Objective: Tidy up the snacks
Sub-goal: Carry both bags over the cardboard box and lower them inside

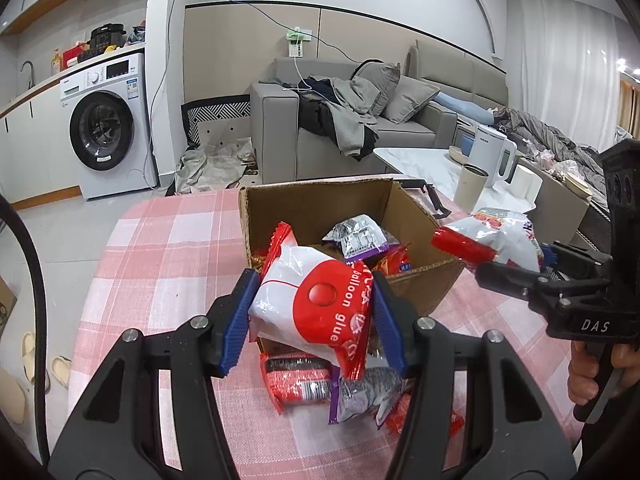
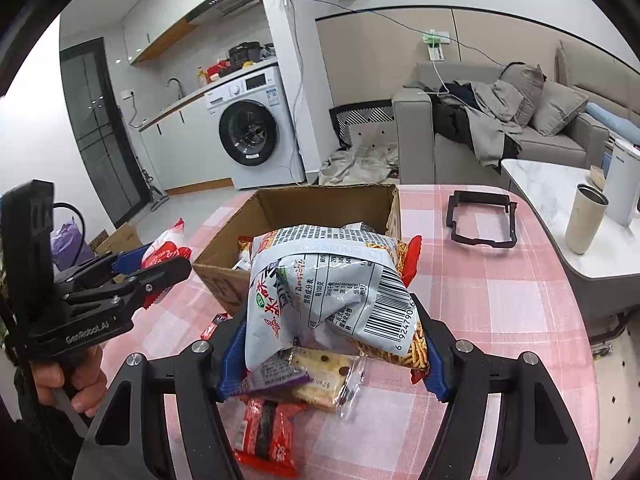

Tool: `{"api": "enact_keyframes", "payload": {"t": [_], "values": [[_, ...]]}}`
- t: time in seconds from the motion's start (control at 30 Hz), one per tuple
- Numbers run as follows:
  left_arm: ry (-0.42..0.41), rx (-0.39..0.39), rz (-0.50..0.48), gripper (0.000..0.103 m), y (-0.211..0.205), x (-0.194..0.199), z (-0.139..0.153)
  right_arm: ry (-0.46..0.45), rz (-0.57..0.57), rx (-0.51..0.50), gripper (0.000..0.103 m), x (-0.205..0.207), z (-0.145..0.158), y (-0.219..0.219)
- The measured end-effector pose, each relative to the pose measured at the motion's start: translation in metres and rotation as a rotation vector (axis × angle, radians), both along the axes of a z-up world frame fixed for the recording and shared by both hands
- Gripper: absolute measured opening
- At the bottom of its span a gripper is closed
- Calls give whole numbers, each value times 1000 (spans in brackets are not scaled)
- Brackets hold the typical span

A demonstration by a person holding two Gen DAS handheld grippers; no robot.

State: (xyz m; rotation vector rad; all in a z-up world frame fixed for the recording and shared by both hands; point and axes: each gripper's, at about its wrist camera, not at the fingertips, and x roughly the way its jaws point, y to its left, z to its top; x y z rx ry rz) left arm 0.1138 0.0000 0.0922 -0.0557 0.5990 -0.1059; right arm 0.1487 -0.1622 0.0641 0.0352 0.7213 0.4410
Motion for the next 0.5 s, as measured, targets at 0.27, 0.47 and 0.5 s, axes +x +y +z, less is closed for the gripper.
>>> {"api": "enact_keyframes", "payload": {"t": [0.27, 0.47, 0.5], "values": [[5, 25, 10, 53, -6, 26, 2, 20, 0, 6, 71, 21, 5, 18], [9, 30, 14, 53, -8, 43, 1, 16, 22, -22, 71, 30, 6, 33], [13, 28, 14, 53, -7, 46, 0, 16, 27, -26, 71, 32, 6, 36]]}}
